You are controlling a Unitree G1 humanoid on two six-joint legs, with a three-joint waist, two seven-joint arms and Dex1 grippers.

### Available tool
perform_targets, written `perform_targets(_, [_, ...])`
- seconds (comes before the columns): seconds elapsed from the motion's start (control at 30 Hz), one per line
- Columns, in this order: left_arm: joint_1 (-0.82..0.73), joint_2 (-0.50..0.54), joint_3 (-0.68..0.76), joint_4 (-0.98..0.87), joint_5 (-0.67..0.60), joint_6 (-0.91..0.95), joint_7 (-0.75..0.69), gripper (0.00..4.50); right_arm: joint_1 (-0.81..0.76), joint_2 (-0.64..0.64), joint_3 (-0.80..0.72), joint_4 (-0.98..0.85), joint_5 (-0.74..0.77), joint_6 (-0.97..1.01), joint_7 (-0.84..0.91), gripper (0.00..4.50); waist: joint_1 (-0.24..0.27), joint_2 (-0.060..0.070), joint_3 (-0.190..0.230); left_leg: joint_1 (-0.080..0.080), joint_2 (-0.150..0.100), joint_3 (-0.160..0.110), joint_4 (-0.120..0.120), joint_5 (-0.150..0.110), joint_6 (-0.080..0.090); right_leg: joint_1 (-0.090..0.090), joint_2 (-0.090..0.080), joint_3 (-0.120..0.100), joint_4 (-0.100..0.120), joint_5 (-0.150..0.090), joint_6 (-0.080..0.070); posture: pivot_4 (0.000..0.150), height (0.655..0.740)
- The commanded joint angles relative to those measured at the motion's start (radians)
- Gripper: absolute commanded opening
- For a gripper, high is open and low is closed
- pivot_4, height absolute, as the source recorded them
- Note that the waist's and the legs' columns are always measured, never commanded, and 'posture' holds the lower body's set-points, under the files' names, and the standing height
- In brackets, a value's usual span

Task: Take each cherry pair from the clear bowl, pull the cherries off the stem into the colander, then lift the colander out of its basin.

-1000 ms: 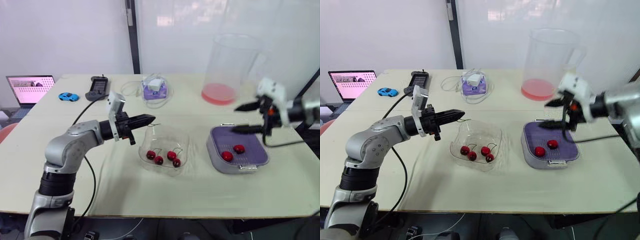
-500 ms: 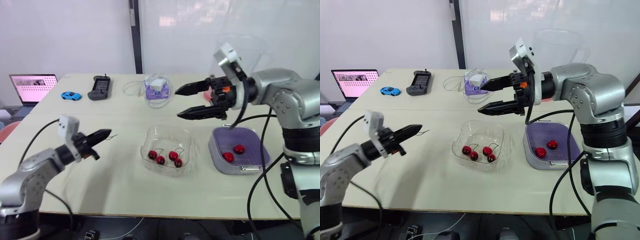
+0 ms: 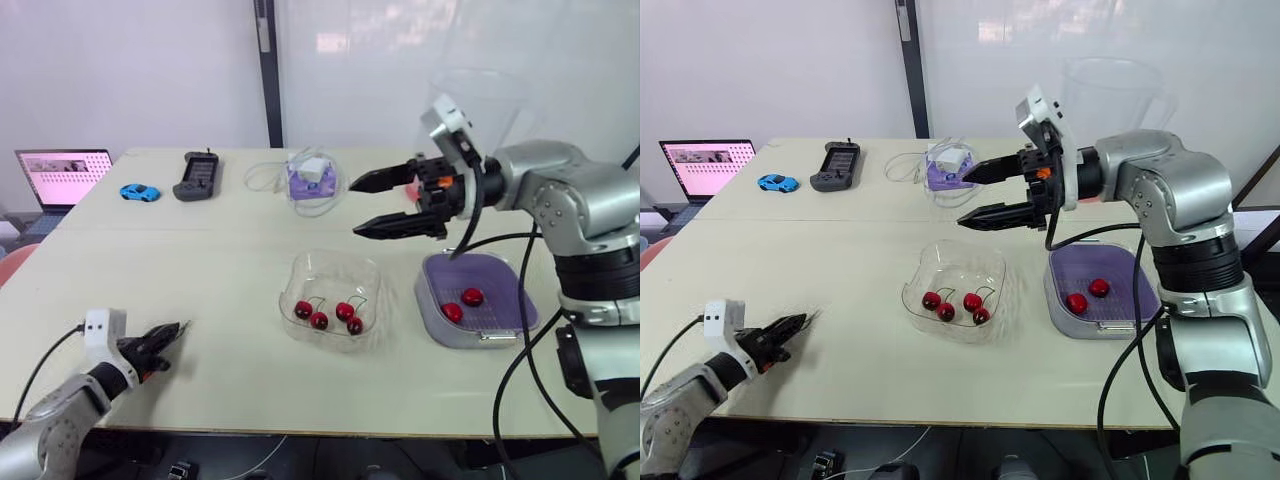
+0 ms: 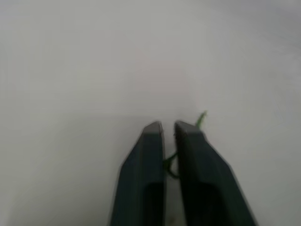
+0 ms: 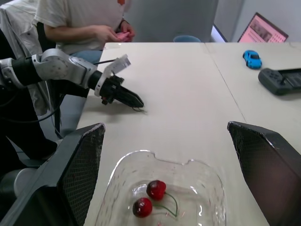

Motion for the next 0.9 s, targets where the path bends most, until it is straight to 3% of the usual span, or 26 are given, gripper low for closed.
perform_targets(0.03, [-0.013,0.004,0.090,0.039,-0.028,-0.037,0.017,2.42,-0.031,-0.033,-0.028,-0.023,0.006,0.023,0.001,4.50,-0.001,0.000,0.000,0.000,0.000,0.000,0.000,0.000,0.000,0.000,0.000,0.000,0.000,0.000,0.000,0.150,0.7332])
perform_targets(0.17, [-0.050,0.028,0.139,0.038,-0.059,-0.057,0.010,4.47,-0.015,-0.060,-0.031,-0.051,0.015,0.050,0.003,4.50,-0.003,0.000,0.000,0.000,0.000,0.000,0.000,0.000,0.000,0.000,0.000,0.000,0.000,0.000,0.000,0.150,0.7332])
perform_targets(0.33, [-0.130,0.115,0.156,-0.006,-0.110,-0.061,-0.067,4.47,-0.008,-0.087,-0.054,-0.088,0.029,0.098,-0.023,4.50,0.001,0.000,0.000,0.000,0.000,0.000,0.000,0.000,0.000,0.000,0.000,0.000,0.000,0.000,0.000,0.150,0.7332])
perform_targets(0.57, [-0.252,0.326,-0.053,-0.166,-0.161,0.030,-0.339,4.47,0.049,-0.128,-0.024,-0.183,-0.018,0.069,-0.066,4.50,-0.001,0.000,0.000,0.000,0.000,0.001,-0.001,0.000,0.000,0.000,0.000,0.000,-0.001,0.000,0.000,0.150,0.7332])
perform_targets(0.67, [-0.305,0.393,-0.153,-0.213,-0.111,0.000,-0.422,4.47,0.071,-0.142,0.014,-0.238,-0.040,0.070,-0.075,4.50,-0.006,0.001,0.001,0.000,0.000,0.001,-0.001,0.000,0.000,-0.001,0.001,0.000,-0.001,0.000,0.000,0.150,0.7332])
perform_targets(0.77, [-0.350,0.417,-0.221,-0.226,-0.072,-0.033,-0.473,4.47,0.050,-0.137,0.081,-0.242,-0.106,0.104,-0.130,4.50,-0.014,0.001,0.001,0.000,0.001,0.001,-0.002,0.000,0.000,-0.002,0.002,0.002,0.000,0.000,0.000,0.150,0.7332])
perform_targets(0.9, [-0.411,0.393,-0.258,-0.213,-0.063,-0.042,-0.479,4.47,-0.053,-0.108,0.267,-0.232,-0.123,0.308,-0.112,4.50,-0.015,0.001,0.001,0.000,0.001,0.001,-0.002,0.000,0.000,-0.002,0.002,0.002,0.000,0.000,0.000,0.150,0.7332])
